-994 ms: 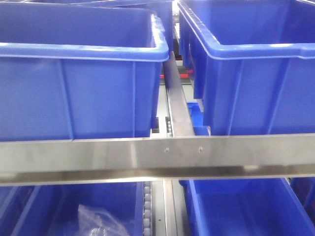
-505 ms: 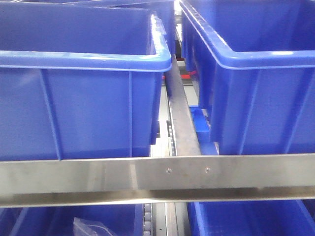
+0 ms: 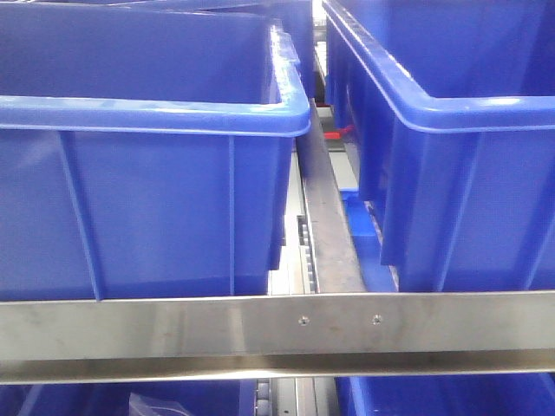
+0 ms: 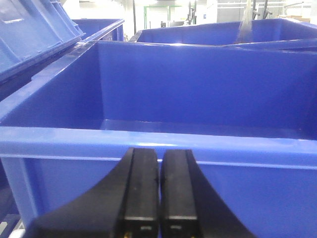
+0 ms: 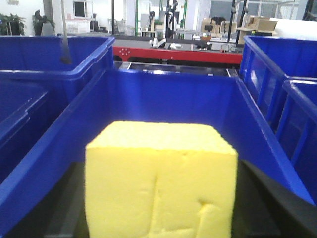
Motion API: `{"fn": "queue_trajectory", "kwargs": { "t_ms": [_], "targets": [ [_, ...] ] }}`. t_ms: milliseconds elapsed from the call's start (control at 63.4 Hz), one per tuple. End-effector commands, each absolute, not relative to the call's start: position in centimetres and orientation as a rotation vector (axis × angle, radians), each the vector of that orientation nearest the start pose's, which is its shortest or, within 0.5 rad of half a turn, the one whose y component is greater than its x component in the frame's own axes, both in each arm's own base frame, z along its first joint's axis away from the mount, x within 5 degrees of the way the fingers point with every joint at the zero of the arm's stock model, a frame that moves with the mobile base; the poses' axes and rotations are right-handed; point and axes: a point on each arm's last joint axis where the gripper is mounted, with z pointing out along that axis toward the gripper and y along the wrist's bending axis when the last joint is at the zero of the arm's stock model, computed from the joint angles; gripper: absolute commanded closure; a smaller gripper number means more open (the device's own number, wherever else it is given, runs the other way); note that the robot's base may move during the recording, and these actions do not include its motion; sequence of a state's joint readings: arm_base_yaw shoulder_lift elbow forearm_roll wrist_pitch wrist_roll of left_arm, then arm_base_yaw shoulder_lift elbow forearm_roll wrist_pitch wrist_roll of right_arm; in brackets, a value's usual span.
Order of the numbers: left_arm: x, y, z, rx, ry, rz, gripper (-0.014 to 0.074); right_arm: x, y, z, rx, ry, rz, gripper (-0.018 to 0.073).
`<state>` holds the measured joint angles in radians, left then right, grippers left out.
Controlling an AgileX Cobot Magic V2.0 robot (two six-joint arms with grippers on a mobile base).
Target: Place yellow foam block on left shelf second layer
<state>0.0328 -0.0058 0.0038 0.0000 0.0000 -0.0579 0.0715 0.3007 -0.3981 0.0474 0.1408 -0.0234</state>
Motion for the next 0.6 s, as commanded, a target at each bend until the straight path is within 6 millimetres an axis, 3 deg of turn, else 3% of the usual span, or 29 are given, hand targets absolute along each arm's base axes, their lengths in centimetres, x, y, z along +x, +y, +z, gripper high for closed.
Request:
{"fn": "queue_trajectory", "kwargs": {
  "t_ms": [0,158,584],
  "targets": [
    [5.5,0.2,21.1,-0.071,1.409,-0.027,0.0472,8.2,0.6,33.0,-0.038,1.466,0.069,0.0031],
    [5.5,0.2,21.1,-0.071,1.409,-0.027,0.0472,10.5,0.7,33.1,-0.038,1.528,0.067,0.0031],
    [5.5,0.2,21.1,-0.071,1.409,-0.027,0.0472,20.2,1.2,33.2,-0.030,1.576,0.054,0.0029]
  ]
}}
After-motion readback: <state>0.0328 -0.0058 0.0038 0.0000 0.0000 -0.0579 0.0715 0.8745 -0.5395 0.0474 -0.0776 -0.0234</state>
